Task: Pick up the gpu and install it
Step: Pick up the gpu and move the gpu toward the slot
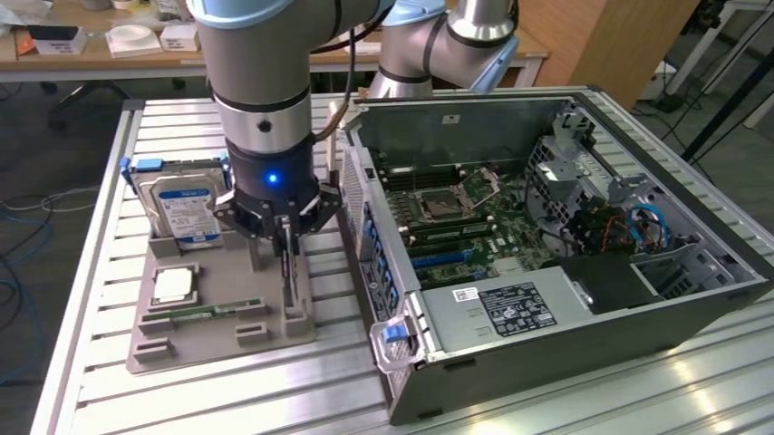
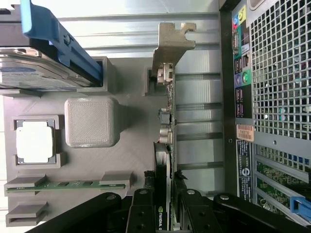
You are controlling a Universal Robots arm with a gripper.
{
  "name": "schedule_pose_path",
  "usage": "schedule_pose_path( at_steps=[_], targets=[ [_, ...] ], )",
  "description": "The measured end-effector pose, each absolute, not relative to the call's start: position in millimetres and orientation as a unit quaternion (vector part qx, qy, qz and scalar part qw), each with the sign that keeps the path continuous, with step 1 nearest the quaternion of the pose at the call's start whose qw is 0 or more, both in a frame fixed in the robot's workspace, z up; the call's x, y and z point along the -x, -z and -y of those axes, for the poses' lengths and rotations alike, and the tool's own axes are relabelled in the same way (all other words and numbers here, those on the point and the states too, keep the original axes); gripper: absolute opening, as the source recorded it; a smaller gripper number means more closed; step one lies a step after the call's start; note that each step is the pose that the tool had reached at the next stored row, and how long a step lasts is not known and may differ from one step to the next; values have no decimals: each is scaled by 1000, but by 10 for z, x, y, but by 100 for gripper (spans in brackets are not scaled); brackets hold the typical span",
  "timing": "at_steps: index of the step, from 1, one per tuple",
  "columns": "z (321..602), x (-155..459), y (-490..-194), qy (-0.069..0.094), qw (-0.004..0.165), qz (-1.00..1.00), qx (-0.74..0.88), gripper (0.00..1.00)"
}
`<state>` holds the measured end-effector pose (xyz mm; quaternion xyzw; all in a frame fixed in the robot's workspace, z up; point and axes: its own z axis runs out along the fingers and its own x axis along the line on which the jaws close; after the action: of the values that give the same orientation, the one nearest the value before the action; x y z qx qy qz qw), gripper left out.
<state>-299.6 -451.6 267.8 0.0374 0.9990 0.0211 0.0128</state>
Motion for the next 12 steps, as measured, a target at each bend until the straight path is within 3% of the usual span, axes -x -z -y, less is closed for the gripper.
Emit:
schedule_pose_path(
  at_steps=[12],
  targets=[
    [4516, 2996, -2766, -21, 13, -999, -37, 26]
  ],
)
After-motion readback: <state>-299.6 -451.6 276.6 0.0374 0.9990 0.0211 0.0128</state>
